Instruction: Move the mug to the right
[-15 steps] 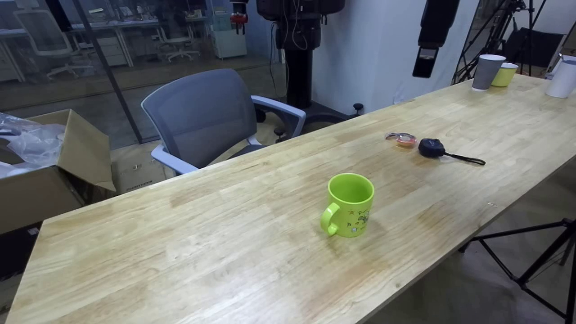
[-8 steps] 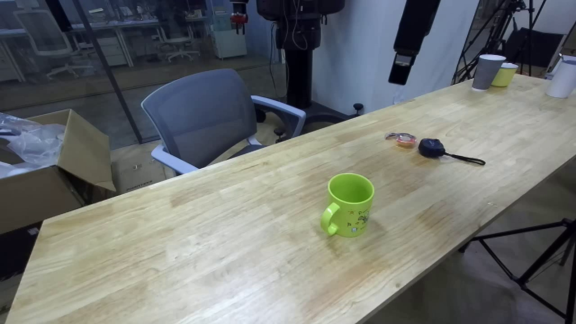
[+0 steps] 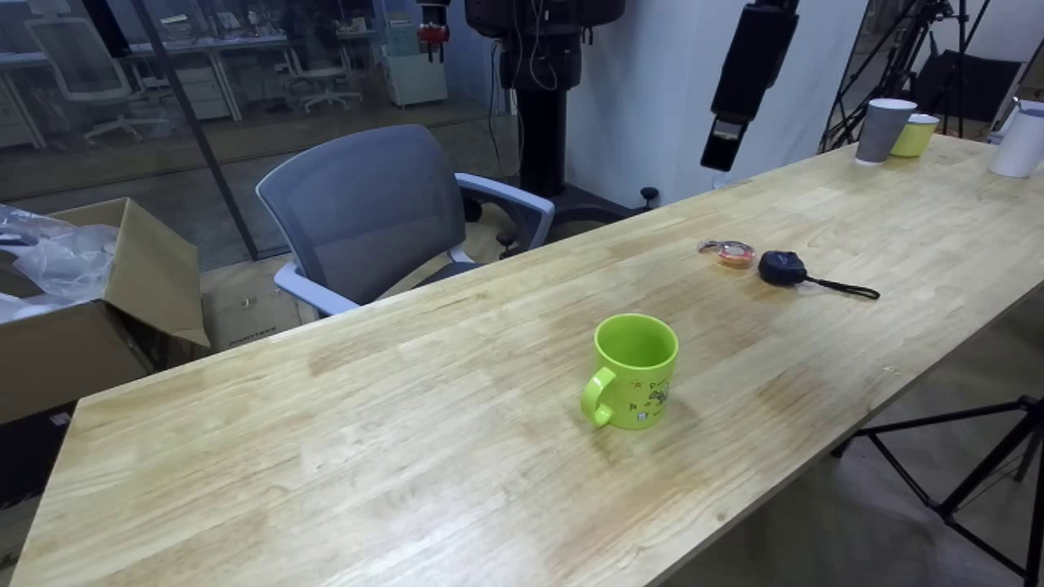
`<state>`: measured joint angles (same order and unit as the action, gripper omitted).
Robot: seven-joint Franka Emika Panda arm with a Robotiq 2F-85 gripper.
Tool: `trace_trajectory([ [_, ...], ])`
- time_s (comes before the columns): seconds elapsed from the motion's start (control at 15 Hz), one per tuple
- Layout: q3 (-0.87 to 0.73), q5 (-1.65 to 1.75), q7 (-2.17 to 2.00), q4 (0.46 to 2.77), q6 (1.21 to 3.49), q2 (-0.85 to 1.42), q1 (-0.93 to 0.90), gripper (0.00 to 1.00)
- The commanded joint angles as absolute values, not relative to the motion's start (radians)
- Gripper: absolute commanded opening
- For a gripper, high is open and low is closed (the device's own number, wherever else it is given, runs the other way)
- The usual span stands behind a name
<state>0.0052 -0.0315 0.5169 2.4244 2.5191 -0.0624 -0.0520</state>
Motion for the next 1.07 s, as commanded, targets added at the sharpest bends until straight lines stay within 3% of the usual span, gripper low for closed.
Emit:
trace_trajectory([
  [0.0, 0.006, -0.050, 0.533, 2.419, 2.579, -0.041, -0.052, 1.00],
  [0.33, 0.014, -0.005, 0.516, 2.389, 2.486, -0.003, -0.047, 1.00],
  [1.0, 0.016, -0.018, 0.522, 2.408, 2.505, -0.006, -0.045, 1.00],
])
